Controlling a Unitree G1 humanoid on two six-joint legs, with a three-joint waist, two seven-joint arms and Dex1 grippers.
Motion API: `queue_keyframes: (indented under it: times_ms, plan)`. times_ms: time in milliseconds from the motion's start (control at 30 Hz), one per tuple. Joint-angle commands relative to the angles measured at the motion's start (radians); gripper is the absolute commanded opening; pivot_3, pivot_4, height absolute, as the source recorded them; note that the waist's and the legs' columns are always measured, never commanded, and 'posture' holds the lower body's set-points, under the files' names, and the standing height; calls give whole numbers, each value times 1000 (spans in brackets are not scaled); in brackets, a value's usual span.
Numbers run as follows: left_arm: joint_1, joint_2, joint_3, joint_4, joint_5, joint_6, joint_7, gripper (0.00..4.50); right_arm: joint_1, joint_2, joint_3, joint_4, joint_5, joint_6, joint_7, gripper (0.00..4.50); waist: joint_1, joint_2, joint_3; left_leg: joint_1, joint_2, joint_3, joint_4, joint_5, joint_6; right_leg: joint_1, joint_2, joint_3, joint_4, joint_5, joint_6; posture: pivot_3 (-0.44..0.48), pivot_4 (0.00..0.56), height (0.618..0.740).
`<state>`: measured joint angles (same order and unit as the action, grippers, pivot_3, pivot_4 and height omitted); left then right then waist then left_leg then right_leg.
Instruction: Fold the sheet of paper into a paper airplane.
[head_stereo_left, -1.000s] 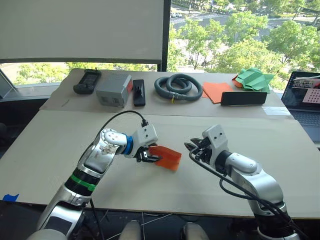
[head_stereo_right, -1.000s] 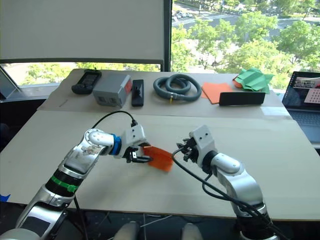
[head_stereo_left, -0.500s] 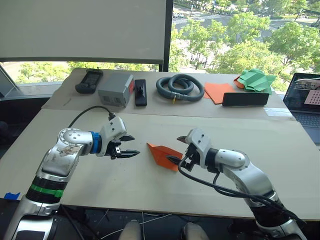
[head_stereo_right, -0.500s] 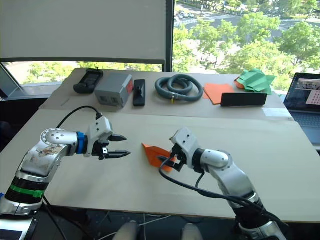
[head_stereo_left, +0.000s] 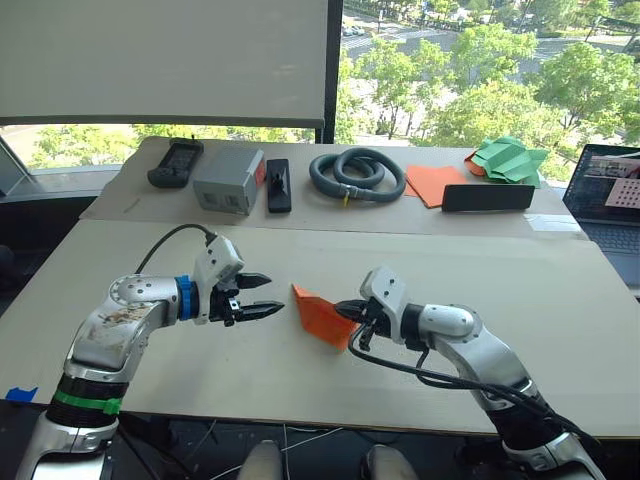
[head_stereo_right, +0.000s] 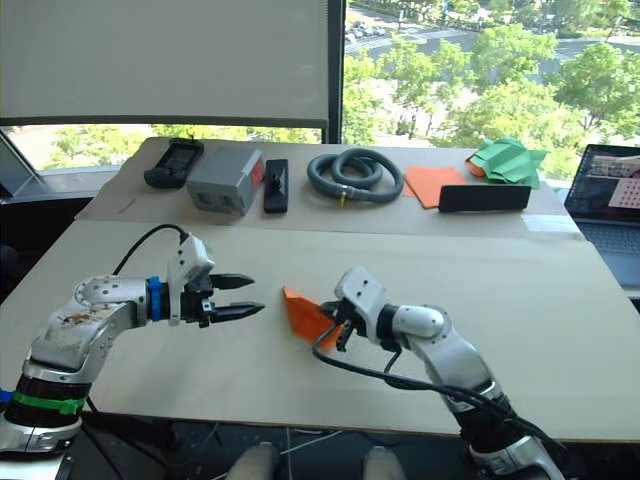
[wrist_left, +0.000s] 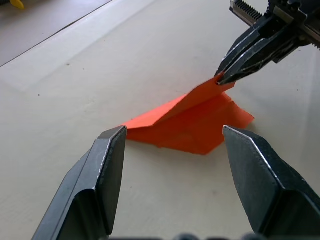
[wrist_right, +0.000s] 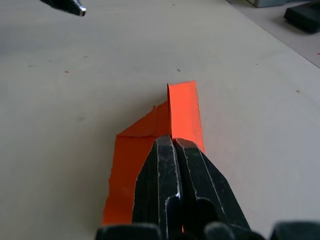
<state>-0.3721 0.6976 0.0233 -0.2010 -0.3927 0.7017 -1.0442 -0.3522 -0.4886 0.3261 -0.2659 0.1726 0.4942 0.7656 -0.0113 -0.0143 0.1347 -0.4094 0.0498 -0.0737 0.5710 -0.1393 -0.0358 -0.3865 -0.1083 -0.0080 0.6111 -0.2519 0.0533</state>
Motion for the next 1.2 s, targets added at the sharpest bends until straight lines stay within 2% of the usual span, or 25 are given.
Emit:
queue_keyframes:
  times_ms: [33,167,633,967,1200]
  plan:
    - [-14,4,20,34,-1,-22,30,3240,-24,-51,23,1,-49,-154,80,25,1,0,0,0,0,0,0,0,0,0,0,0,0,0,0,0,150,711]
    - [-25,-6,37,40,-59,5,23,3240,-28,-91,47,39,-105,-311,139,25,1,0,0,0,0,0,0,0,0,0,0,0,0,0,0,0,150,711]
    - [6,14,-26,60,-81,-15,-54,3240,-32,-112,46,162,-165,-570,237,25,0,0,0,1,0,1,0,0,0,1,0,1,0,0,0,0,150,711]
    - [-16,12,-48,94,-64,-42,-59,3240,-34,-97,25,180,-134,-489,248,25,0,0,0,2,0,1,0,1,2,2,0,1,0,0,0,0,150,711]
    - [-58,-7,-80,129,-49,-72,-74,3240,-26,-115,-14,100,-87,-369,264,2253,3,0,0,2,0,1,0,1,2,2,0,1,0,0,0,0,150,711]
